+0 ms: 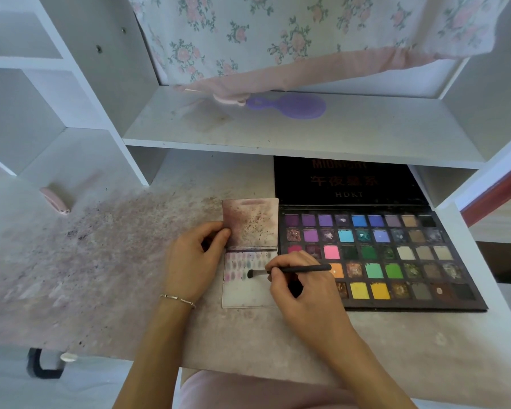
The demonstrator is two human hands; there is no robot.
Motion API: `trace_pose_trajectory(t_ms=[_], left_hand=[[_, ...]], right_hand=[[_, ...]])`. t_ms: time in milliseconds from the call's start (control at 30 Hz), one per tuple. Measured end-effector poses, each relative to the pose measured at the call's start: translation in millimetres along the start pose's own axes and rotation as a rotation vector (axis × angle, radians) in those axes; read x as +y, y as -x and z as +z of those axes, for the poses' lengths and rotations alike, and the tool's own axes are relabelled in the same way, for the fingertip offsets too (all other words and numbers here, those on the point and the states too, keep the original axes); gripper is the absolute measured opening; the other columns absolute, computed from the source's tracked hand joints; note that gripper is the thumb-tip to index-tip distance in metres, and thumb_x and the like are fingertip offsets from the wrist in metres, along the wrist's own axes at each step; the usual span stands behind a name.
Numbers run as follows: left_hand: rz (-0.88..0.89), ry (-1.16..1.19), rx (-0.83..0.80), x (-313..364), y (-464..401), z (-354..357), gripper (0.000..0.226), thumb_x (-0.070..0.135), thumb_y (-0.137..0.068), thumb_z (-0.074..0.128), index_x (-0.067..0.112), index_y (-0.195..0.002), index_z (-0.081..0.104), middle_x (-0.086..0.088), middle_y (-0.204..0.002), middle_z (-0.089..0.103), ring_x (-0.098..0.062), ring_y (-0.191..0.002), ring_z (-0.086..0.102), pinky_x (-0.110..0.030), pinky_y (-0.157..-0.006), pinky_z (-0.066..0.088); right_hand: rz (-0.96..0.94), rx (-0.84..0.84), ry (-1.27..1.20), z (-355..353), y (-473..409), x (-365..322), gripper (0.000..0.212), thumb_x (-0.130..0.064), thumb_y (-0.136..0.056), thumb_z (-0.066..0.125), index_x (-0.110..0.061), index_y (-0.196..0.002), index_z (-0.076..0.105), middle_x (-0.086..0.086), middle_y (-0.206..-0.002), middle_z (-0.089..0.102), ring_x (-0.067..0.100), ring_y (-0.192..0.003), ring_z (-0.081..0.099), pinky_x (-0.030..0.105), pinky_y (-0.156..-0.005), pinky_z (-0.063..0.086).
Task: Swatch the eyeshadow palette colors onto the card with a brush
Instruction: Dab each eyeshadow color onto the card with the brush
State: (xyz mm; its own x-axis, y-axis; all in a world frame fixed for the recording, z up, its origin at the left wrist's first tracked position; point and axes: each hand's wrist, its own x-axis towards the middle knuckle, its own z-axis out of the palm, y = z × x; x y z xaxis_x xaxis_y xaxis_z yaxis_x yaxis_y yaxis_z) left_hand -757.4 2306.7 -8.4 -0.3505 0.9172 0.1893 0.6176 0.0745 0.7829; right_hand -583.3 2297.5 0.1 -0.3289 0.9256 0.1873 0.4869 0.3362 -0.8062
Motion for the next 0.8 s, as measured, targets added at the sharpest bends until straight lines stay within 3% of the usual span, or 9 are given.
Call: trace_pose_trajectory(t_ms=[433, 633, 800], left_hand=[[-0.009, -0.005, 0.000, -0.4, 0.4, 0.2, 0.014, 0.018, -0.085, 0.059, 0.021, -0.092, 0.070, 0.013, -0.081, 0.066, -0.011, -0.078, 0.063, -0.033, -0.074, 0.050], [-0.011, -0.008, 0.004, 0.1, 0.3, 0.2, 0.014, 0.018, -0.085, 0.059, 0.019, -0.092, 0.070, 0.015, -0.081, 0.065, -0.010, -0.077, 0.062, -0.027, -0.071, 0.048], [-0.006, -0.014, -0.010, 0.4, 0.1, -0.3, 0.015, 0.019, -0.086, 0.058, 0.020, -0.094, 0.070, 0.017, -0.080, 0.064, -0.004, -0.075, 0.060, -0.017, -0.068, 0.044]], right_hand=[[-0.014, 0.000, -0.008, 0.1, 0.8, 1.3, 0.016, -0.026, -0.079, 0.048, -0.019, -0.083, 0.061, -0.020, -0.076, 0.052, 0.003, -0.080, 0.053, 0.021, -0.068, 0.047], [-0.037, 0.213, -0.141, -1.8, -0.1, 3.4, 0.017, -0.015, -0.083, 0.049, -0.028, -0.090, 0.058, -0.020, -0.087, 0.055, 0.001, -0.087, 0.054, 0.011, -0.072, 0.044], [-0.049, 0.273, -0.208, -2.9, 1.7, 3.5, 0.023, -0.016, -0.084, 0.049, -0.036, -0.093, 0.056, -0.019, -0.090, 0.057, 0.003, -0.087, 0.056, 0.015, -0.072, 0.048]])
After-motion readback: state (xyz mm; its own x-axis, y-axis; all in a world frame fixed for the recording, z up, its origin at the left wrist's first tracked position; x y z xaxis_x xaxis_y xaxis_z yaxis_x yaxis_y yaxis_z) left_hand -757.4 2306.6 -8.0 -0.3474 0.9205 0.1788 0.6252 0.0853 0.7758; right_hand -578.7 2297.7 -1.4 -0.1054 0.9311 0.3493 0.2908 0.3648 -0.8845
